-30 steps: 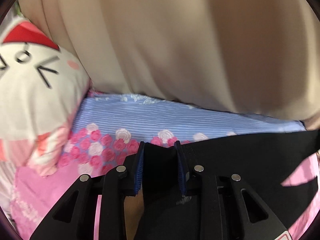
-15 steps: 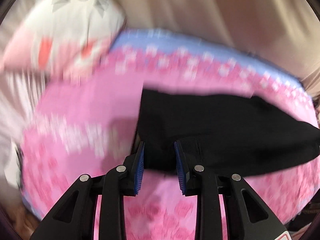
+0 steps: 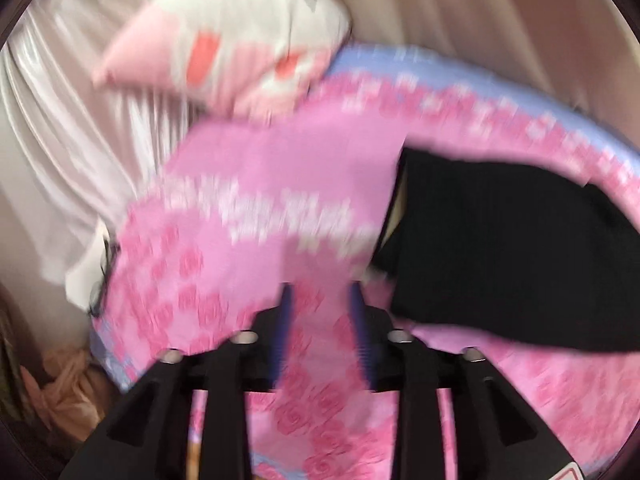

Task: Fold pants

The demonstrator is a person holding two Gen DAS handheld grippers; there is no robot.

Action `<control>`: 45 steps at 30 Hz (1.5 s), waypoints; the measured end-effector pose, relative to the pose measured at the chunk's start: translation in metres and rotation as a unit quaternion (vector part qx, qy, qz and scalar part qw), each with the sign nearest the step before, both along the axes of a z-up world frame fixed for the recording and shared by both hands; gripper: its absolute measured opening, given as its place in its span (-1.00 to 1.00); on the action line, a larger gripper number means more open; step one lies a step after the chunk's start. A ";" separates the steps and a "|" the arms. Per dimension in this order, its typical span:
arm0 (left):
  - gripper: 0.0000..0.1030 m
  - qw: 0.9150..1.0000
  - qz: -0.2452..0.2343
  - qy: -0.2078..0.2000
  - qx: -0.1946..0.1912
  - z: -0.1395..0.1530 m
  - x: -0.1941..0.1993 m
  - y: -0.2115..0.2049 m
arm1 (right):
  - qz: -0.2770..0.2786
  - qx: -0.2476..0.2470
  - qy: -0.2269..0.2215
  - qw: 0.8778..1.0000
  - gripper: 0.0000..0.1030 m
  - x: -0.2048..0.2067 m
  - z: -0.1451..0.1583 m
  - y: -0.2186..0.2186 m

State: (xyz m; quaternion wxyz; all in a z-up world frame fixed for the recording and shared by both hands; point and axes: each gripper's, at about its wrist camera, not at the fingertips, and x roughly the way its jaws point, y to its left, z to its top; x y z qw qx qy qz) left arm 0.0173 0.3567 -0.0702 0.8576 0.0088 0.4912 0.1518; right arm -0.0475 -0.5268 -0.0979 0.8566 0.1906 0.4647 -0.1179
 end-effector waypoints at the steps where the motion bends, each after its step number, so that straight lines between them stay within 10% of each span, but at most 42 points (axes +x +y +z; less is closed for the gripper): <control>1: 0.08 1.000 -0.011 -0.021 0.009 0.014 0.004 -0.016 | 0.005 0.004 -0.006 1.000 0.31 0.004 0.003 0.003; 9: 0.25 0.992 -0.108 -0.072 0.004 0.039 0.044 -0.181 | 0.001 0.036 0.034 0.999 0.46 0.033 -0.026 -0.009; 11: 0.26 0.990 -0.126 -0.068 -0.018 0.031 0.049 -0.220 | 0.001 0.069 0.046 0.997 -0.61 0.033 -0.042 -0.013; 15: 0.27 0.985 -0.163 -0.043 -0.030 0.013 0.053 -0.284 | 0.071 0.014 -0.029 0.997 -0.87 0.044 0.013 0.016; 18: 0.28 0.983 -0.180 -0.007 -0.023 -0.009 0.053 -0.312 | 0.146 -0.058 -0.156 0.975 -0.89 0.032 0.093 0.036; 22: 0.28 0.982 -0.187 0.035 0.015 -0.043 0.049 -0.326 | 0.147 -0.107 0.004 0.983 -0.20 0.018 0.020 -0.001; 25: 0.28 0.981 -0.180 0.059 0.038 -0.059 0.045 -0.322 | 0.092 -0.115 0.118 0.982 -0.21 -0.014 -0.036 -0.027; 33: 0.28 0.982 -0.170 0.067 0.047 -0.065 0.046 -0.324 | 0.027 0.039 0.001 0.999 0.46 0.008 0.004 -0.040; 34: 0.28 0.982 -0.172 0.064 0.046 -0.064 0.047 -0.328 | 0.025 0.075 0.008 0.997 0.39 0.021 -0.004 -0.045; 37: 0.29 0.983 -0.170 0.058 0.034 -0.059 0.049 -0.336 | 0.075 0.110 0.084 0.987 -0.79 0.066 -0.035 -0.030; 39: 0.29 0.984 -0.168 0.055 0.027 -0.056 0.049 -0.337 | 0.133 0.053 0.073 0.987 -0.85 0.084 -0.013 -0.003; 43: 0.30 0.984 -0.170 0.045 0.040 -0.050 0.046 -0.337 | 0.228 -0.033 -0.109 0.967 -0.85 0.070 0.114 0.049; 45: 0.33 0.984 -0.169 0.045 0.031 -0.050 0.045 -0.335 | 0.247 -0.094 -0.092 0.960 -0.82 0.056 0.118 0.051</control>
